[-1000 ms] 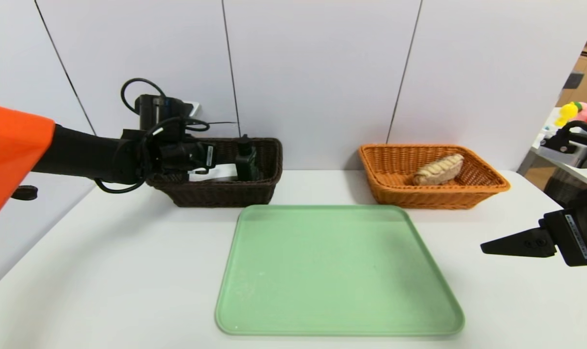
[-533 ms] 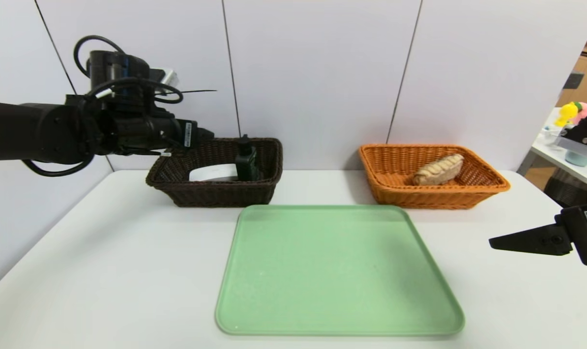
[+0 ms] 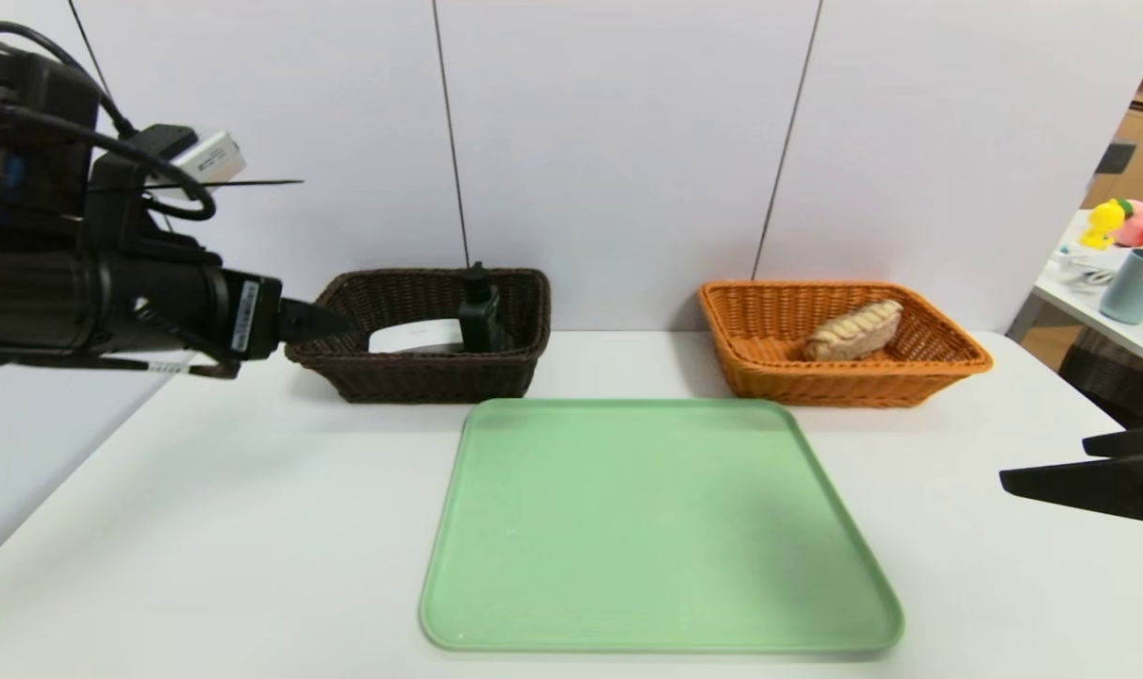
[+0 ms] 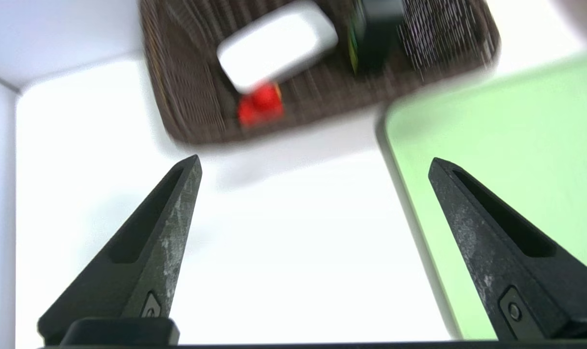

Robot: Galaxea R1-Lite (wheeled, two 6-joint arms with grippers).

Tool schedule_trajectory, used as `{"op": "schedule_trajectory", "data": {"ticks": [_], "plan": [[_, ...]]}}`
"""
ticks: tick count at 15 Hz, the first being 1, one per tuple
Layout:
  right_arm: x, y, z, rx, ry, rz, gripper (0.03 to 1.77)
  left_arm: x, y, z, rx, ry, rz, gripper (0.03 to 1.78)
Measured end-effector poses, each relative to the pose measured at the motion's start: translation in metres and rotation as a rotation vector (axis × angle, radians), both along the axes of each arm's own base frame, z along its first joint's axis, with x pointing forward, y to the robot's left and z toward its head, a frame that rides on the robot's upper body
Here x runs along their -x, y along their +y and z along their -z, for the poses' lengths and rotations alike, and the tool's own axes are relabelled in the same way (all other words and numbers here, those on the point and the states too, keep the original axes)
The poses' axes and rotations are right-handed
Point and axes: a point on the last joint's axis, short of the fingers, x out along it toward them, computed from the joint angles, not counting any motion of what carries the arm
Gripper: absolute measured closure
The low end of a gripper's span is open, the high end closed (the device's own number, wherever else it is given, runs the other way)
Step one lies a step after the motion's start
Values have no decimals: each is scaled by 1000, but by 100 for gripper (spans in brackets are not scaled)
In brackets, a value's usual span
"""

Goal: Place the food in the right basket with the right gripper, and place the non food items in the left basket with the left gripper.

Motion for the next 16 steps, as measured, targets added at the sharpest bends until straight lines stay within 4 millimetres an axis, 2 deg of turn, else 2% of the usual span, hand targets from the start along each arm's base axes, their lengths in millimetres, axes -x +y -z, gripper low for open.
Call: {"op": "schedule_trajectory", "data": {"ticks": [3, 5, 9, 16], "plan": [[18, -2, -2, -9, -36, -16, 9, 51, 5, 14, -27, 89, 49, 14], [35, -5, -2, -17, -70, -26, 9, 83, 12, 22, -26, 83, 70, 14], [70, -13, 2, -19, -154, -32, 9, 135, 33, 37, -20, 34, 31, 12], [117, -26, 16, 20, -283, 75, 9, 189, 56, 63, -3, -59, -133, 12]]}}
